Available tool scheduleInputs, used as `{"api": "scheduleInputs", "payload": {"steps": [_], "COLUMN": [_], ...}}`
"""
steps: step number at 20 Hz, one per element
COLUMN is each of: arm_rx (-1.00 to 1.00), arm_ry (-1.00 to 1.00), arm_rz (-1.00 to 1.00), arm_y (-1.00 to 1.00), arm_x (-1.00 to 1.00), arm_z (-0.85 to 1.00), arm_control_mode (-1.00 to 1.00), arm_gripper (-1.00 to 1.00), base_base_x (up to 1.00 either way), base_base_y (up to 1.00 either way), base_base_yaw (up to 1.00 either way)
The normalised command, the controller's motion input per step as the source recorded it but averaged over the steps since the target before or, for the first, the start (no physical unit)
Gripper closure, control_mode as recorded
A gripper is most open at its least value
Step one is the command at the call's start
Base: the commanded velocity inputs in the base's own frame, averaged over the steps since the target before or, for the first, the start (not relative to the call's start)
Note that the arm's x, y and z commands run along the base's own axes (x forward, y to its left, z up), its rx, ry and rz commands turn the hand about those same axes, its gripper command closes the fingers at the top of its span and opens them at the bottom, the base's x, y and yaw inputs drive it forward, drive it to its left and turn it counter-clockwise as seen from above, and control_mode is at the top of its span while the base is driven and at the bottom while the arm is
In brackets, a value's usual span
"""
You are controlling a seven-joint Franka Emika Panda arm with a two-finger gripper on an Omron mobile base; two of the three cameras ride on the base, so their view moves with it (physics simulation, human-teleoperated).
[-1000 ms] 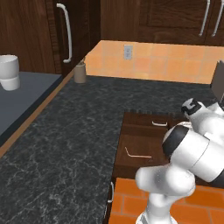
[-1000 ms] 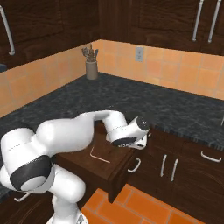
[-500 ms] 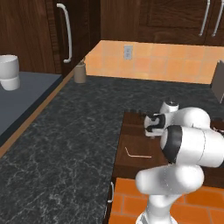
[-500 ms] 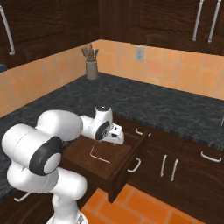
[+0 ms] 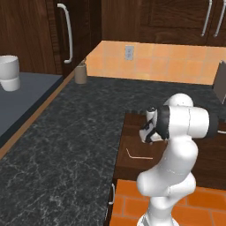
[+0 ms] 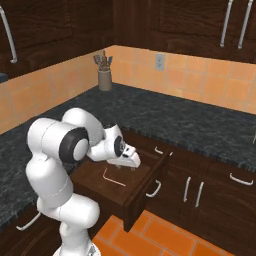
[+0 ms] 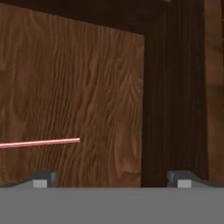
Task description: Take a straw from the drawer in front and place it inside the glass cup on the dining counter.
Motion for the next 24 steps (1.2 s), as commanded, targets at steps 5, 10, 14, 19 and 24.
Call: {"api": "scheduleInputs", "payload": {"steps": [5,10,14,19,24], "arm_rx": [-0.07,-0.08,-0.12,-0.15,-0.07], "arm_ry": [0.14,0.12,0.06,0.0,0.0], "arm_rz": [-0.17,-0.16,-0.16,-0.19,-0.11], "arm_y": [-0.62,-0.71,-0.86,-1.0,-0.49], "arm_x": [0.03,0.0,-0.01,-0.19,-0.19], "arm_z": [-0.49,-0.37,-0.18,0.0,0.26], "arm_control_mode": [-1.0,-1.0,-1.0,-1.0,-1.0], "arm_gripper": [-1.0,-1.0,-1.0,-1.0,-1.0], "base_base_x": [0.0,0.0,0.0,0.0,0.0], "base_base_y": [0.0,0.0,0.0,0.0,0.0], "base_base_yaw": [0.0,0.0,0.0,0.0,0.0]}}
